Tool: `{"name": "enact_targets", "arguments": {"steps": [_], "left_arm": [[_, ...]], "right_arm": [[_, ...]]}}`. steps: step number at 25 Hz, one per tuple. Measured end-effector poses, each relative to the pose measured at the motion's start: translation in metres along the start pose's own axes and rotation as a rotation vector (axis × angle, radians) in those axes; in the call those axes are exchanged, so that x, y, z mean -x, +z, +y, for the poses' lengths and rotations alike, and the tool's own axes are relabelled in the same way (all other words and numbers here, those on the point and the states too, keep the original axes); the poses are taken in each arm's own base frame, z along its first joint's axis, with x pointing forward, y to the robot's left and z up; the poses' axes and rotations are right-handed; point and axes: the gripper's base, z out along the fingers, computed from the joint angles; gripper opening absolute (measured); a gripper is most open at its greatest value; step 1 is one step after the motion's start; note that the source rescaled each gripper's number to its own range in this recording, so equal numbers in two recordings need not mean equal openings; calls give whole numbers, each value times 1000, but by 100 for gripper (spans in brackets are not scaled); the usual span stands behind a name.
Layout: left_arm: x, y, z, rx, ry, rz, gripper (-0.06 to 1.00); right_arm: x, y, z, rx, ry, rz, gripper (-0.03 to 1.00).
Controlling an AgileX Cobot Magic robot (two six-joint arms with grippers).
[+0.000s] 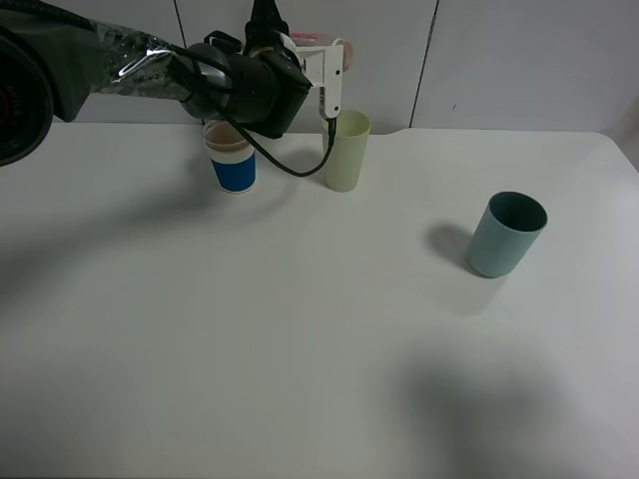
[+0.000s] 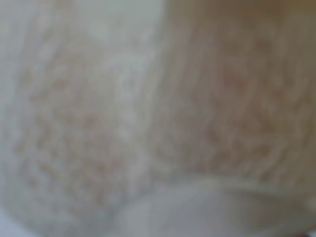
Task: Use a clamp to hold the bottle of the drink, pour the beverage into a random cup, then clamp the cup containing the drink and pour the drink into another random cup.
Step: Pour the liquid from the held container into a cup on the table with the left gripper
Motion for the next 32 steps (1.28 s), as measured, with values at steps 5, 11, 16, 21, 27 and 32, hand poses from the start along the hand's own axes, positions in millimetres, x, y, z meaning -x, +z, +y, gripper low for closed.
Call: {"name": "enact_targets", "arguments": {"steps": [5, 11, 16, 21, 27, 32], "left_arm": [[0, 0, 0, 2, 1, 0, 0], [-2, -2, -8, -6, 39, -9, 0], [-4, -3, -17, -19, 70, -12, 0], [-9, -4, -20, -12, 115, -25, 0], [-9, -4, -17, 4, 124, -34, 0], [-9, -3, -17, 10, 129, -37, 0]], "right_arm": [[0, 0, 0, 0, 0, 0, 97], [0, 0, 0, 0, 0, 0, 97], [0, 0, 0, 0, 0, 0, 97], [0, 0, 0, 0, 0, 0, 97], [0, 0, 0, 0, 0, 0, 97], [0, 0, 0, 0, 0, 0, 97]]}}
